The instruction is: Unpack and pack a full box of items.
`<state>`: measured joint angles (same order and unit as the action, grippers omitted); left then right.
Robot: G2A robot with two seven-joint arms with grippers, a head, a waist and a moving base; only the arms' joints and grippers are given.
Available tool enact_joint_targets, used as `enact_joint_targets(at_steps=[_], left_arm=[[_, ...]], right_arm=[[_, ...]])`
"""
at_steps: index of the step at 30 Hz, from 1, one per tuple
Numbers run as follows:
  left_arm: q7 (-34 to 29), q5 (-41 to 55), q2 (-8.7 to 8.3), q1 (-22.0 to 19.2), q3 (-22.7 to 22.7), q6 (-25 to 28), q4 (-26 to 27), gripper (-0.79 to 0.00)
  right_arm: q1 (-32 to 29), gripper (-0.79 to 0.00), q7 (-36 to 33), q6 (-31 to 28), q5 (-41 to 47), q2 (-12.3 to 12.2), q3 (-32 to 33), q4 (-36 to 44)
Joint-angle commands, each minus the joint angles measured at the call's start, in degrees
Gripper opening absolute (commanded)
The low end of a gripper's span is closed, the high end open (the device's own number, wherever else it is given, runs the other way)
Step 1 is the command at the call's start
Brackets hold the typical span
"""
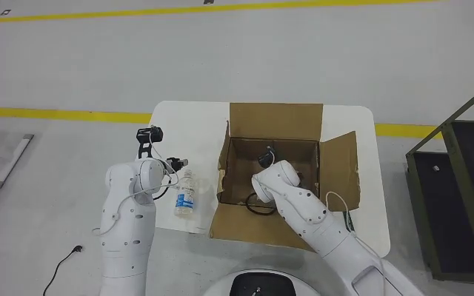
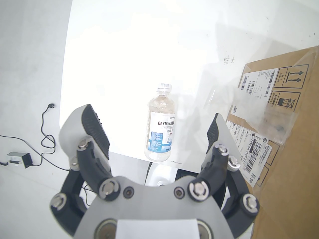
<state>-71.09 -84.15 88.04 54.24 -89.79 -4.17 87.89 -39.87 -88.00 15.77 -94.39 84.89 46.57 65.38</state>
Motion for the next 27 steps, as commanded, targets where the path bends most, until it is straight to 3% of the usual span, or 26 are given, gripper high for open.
enact_joint_targets(at_steps=[1, 27], left_arm=[[0.0, 0.0, 0.0, 0.0, 0.0, 0.0, 0.0, 0.0], [0.0, 0.0, 0.0, 0.0, 0.0, 0.0, 0.0, 0.0]], right_arm=[[-0.25, -0.382, 0.0, 0.4, -0.48, 0.28, 0.59, -0.45], [-5.73, -0.397, 0.0, -4.48, -0.6, 2.67, 11.26, 1.29]])
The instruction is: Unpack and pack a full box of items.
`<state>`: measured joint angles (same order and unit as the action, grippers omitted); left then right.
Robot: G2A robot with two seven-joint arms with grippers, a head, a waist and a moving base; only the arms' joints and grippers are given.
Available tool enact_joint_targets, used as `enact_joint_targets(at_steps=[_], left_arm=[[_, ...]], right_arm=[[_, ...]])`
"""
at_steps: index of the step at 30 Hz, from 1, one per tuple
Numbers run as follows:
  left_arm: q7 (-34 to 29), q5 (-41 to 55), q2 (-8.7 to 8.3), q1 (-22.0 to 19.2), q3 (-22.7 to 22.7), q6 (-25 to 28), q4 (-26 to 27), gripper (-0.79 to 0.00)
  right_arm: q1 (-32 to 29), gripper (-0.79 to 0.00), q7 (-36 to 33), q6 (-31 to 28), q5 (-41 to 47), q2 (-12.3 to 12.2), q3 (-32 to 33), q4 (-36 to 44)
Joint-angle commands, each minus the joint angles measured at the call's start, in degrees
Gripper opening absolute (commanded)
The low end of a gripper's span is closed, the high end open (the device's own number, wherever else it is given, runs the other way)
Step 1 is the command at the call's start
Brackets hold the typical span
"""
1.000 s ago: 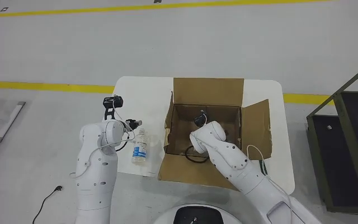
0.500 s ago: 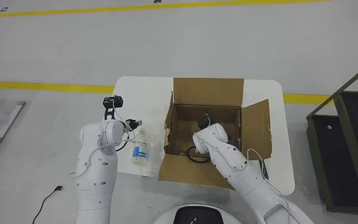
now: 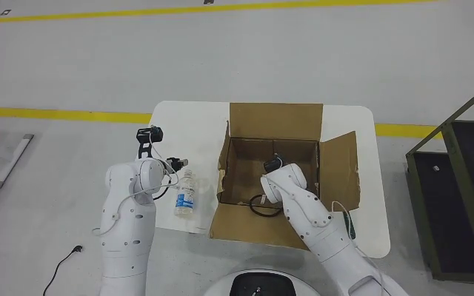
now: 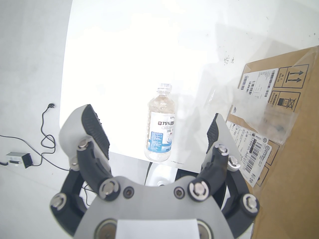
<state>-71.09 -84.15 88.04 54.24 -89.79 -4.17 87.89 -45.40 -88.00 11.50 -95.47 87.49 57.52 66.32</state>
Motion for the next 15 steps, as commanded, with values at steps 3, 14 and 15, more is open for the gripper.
enact_joint_targets(at_steps=[3, 14, 15], left_arm=[[0.0, 0.0, 0.0, 0.0, 0.0, 0.0, 0.0, 0.0], [0.0, 0.0, 0.0, 0.0, 0.0, 0.0, 0.0, 0.0], [0.0, 0.0, 0.0, 0.0, 0.0, 0.0, 0.0, 0.0]], right_arm=[[-0.78, -0.397, 0.0, -1.04, 1.05, 0.27, 0.95, 1.71], [-1.02, -0.4, 0.0, -2.64, -8.72, 1.17, 1.49, 2.28], [-0.87, -0.4, 0.0, -2.97, -9.41, 1.39, 1.59, 1.62]])
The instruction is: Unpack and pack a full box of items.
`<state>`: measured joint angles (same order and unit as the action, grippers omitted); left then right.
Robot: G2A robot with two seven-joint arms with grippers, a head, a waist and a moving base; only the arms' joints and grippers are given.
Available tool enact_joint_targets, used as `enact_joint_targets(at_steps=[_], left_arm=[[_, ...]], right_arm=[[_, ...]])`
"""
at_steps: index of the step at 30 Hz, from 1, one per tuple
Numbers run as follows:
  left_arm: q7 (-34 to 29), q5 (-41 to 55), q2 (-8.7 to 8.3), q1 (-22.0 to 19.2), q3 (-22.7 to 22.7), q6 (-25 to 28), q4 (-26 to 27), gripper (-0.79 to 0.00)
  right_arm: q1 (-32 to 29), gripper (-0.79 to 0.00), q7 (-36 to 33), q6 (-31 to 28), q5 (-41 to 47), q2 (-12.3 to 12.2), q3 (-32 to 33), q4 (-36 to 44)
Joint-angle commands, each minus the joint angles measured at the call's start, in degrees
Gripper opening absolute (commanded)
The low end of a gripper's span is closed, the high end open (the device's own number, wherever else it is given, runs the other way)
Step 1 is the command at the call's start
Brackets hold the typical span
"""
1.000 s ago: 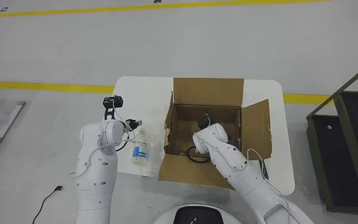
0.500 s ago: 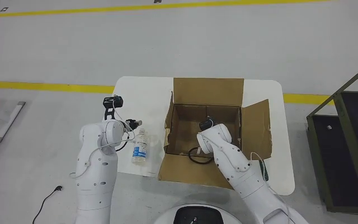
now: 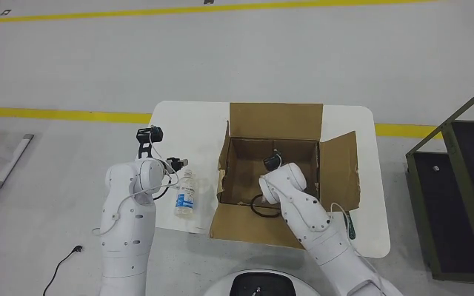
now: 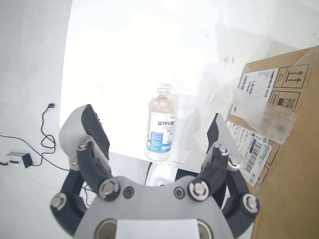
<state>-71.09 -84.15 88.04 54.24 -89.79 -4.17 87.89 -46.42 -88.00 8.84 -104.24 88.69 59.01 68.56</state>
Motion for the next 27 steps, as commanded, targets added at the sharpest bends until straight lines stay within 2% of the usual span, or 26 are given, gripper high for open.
enact_joint_targets(at_steps=[1, 15, 27], left_arm=[[0.0, 0.0, 0.0, 0.0, 0.0, 0.0, 0.0, 0.0], [0.0, 0.0, 0.0, 0.0, 0.0, 0.0, 0.0, 0.0], [0.0, 0.0, 0.0, 0.0, 0.0, 0.0, 0.0, 0.0]], right_arm=[[0.33, -0.4, 0.0, -0.49, -1.04, 0.44, 0.25, -1.22], [2.5, -0.4, 0.0, -1.03, -3.23, 4.14, 2.12, -9.28], [3.18, -0.409, 0.0, -1.28, -8.51, 6.44, 5.05, -12.3]])
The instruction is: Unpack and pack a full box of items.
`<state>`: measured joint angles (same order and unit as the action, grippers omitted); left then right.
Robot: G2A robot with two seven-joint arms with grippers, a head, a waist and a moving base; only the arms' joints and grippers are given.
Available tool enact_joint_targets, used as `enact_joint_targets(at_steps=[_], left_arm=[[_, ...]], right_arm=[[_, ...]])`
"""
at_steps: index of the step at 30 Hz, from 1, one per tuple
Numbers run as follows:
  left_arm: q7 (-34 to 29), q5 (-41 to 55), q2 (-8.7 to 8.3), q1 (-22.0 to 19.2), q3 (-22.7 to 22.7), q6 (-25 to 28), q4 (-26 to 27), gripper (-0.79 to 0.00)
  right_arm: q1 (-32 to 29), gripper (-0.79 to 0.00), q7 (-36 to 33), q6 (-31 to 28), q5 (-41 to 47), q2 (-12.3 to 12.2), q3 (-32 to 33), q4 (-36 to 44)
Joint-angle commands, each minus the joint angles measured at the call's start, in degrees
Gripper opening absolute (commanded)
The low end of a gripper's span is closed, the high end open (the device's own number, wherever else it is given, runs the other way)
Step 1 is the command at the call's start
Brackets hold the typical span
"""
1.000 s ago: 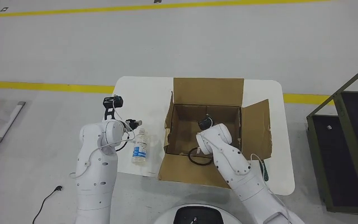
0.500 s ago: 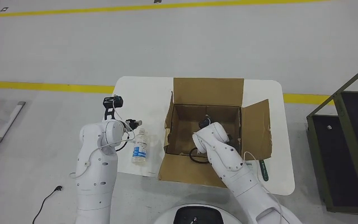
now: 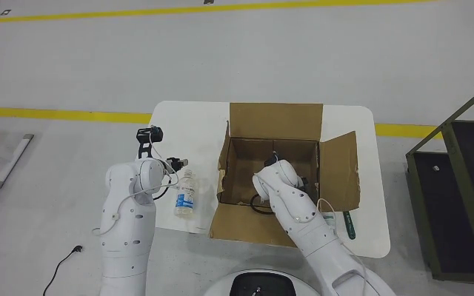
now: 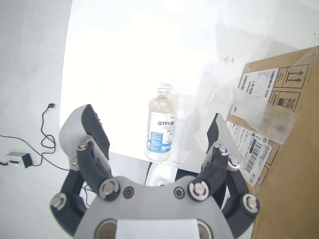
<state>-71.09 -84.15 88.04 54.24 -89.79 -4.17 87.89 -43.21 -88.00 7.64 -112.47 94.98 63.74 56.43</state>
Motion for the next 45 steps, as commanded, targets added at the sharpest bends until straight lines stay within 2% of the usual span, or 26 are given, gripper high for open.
enact_joint_targets(at_steps=[1, 10, 13, 15, 18, 20, 21, 31, 37, 41, 45], left_arm=[[0.0, 0.0, 0.0, 0.0, 0.0, 0.0, 0.0, 0.0], [0.0, 0.0, 0.0, 0.0, 0.0, 0.0, 0.0, 0.0], [0.0, 0.0, 0.0, 0.0, 0.0, 0.0, 0.0, 0.0], [0.0, 0.0, 0.0, 0.0, 0.0, 0.0, 0.0, 0.0], [0.0, 0.0, 0.0, 0.0, 0.0, 0.0, 0.0, 0.0], [0.0, 0.0, 0.0, 0.0, 0.0, 0.0, 0.0, 0.0], [0.0, 0.0, 0.0, 0.0, 0.0, 0.0, 0.0, 0.0], [0.0, 0.0, 0.0, 0.0, 0.0, 0.0, 0.0, 0.0], [0.0, 0.0, 0.0, 0.0, 0.0, 0.0, 0.0, 0.0], [0.0, 0.0, 0.0, 0.0, 0.0, 0.0, 0.0, 0.0], [0.0, 0.0, 0.0, 0.0, 0.0, 0.0, 0.0, 0.0]], right_arm=[[-0.07, -0.409, 0.0, -0.15, -0.68, 0.33, 0.66, -0.39], [-0.61, -0.428, 0.0, -1.15, -3.36, 1.69, 3.82, -2.1], [-0.52, -0.474, 0.0, -1.8, -3.55, 2.09, 4.75, -1.93], [-0.56, -0.529, 0.0, -2.19, -3.1, 2.43, 5.24, -1.27], [-0.84, -0.696, 0.0, -2.75, -3.26, 2.87, 5.69, -0.13], [-1.11, -0.73, 0.0, -3.13, -3.61, 3.11, 6.04, 0.45], [-1.25, -0.782, 0.0, -3.32, -3.36, 3.24, 6.32, 0.89], [-2.68, -0.785, 0.0, -6.1, -0.27, 4.33, 7.07, 8.09], [-4.15, -0.785, 0.73, -7.75, -2.87, 4.54, 4.95, 15.12], [-4.15, -0.785, 0.73, -7.75, -2.87, 4.54, 4.95, 15.12], [-6.89, -0.785, 5.11, -5.62, 0.52, 4.17, 8.46, 18.76]])
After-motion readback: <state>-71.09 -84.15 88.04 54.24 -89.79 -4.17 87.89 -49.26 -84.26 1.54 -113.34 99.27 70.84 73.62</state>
